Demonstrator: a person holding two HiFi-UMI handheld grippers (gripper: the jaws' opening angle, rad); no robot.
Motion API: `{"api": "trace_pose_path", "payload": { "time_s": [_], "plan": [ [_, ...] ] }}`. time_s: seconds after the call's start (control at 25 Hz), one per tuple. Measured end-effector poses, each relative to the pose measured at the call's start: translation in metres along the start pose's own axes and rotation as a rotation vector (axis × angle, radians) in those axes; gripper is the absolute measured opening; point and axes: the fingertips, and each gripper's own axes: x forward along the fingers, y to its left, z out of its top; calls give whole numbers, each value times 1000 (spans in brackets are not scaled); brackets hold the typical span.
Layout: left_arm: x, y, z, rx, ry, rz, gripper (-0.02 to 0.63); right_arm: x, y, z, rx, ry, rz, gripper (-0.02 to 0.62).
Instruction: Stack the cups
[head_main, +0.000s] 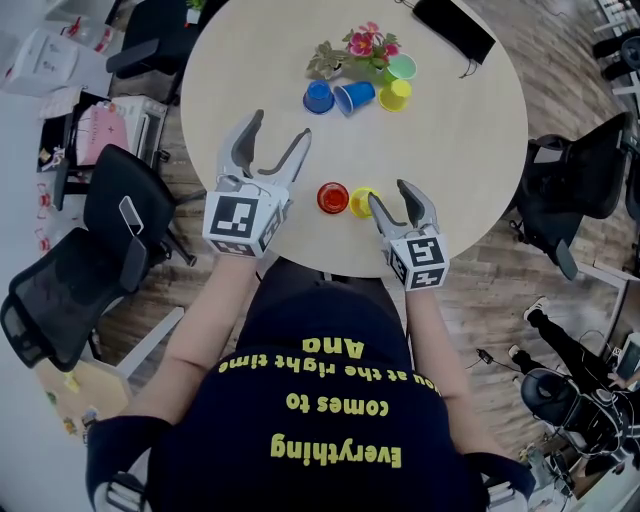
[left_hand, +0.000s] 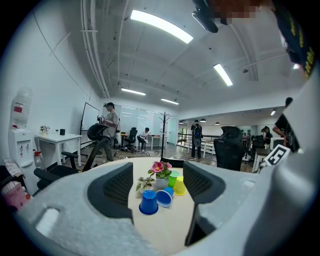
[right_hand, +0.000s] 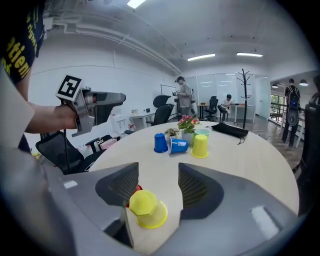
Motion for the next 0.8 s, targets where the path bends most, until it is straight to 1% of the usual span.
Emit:
{"api": "trace_pose_path", "payload": {
  "time_s": [0.28,0.52,0.8],
  "plan": [
    [8,4,-1,-8,1,5,313,11,-29,26,-38,-35,-42,255],
    [17,10,-2,-12,5,5,313,26,-56,50,-43,-61,-78,250],
    [28,20,-4,-20,9,9,313,59,-81,68,-76,-62,-93,249]
  ]
}}
